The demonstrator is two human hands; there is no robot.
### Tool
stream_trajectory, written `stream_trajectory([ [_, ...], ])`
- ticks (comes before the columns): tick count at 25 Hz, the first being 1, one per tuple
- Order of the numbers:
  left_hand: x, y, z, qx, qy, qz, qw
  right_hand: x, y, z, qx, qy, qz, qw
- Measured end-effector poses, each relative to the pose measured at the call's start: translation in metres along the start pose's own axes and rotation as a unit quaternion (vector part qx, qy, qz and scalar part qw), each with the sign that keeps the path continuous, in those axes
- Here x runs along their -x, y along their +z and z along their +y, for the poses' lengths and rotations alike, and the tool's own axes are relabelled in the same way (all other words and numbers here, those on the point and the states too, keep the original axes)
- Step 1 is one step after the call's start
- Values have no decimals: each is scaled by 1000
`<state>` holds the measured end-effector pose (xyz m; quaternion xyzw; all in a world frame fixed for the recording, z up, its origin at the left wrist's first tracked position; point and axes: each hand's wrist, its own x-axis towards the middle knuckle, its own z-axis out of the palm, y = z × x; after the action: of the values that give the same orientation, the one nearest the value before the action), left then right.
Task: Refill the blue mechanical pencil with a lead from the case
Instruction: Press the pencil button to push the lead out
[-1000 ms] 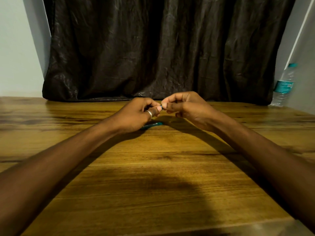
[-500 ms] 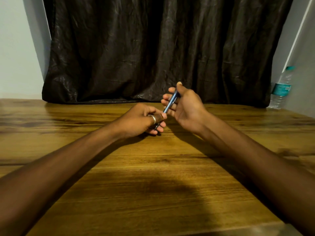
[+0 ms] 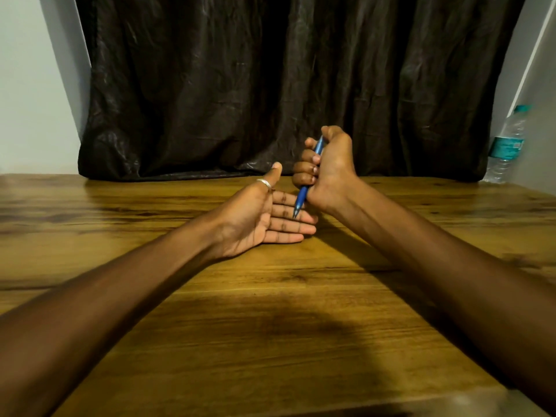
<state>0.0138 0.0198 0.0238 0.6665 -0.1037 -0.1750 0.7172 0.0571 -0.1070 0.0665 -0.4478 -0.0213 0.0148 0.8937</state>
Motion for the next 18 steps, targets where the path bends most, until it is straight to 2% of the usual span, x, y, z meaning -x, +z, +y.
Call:
stream_trajectory([
  [6,-1,3,-2,35,-6,-31,999,4,-8,-5,3,-12,-38,999],
  [12,0,5,-5,8,-7,-43,999,8,-11,-3,48,-22,-34,998],
  [18,-1,5,-6,-2,-2,-44,999,8,-13,-3,44,-37,-30,998],
])
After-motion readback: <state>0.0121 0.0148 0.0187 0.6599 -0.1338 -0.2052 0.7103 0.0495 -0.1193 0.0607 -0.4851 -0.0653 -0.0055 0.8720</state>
